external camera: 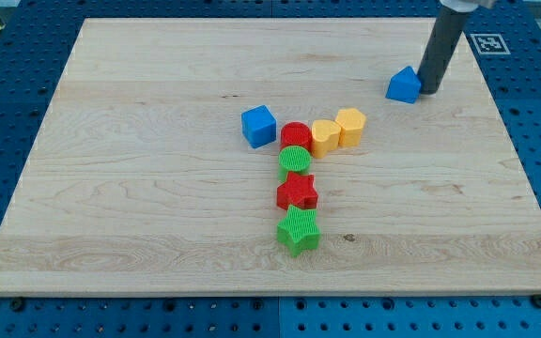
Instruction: Slightly push the triangle towards the left side
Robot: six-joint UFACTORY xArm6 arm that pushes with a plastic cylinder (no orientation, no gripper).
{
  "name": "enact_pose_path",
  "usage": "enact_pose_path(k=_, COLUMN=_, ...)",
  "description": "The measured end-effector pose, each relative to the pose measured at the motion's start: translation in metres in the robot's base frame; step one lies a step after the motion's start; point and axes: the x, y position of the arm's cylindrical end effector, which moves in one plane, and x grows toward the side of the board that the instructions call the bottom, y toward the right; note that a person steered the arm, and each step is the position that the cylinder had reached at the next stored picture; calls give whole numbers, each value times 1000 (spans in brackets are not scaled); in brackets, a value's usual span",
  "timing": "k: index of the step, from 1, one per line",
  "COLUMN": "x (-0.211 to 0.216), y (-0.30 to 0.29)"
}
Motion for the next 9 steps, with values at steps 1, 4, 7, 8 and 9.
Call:
enact_pose_path(k=1, x=11, y=1)
enact_pose_path(k=4, x=-4, y=-1)
enact_pose_path(k=7, x=-3, y=-29)
enact_pose_path(k=8, x=-3, y=-33)
enact_pose_path(k=9, x=-3, y=-33)
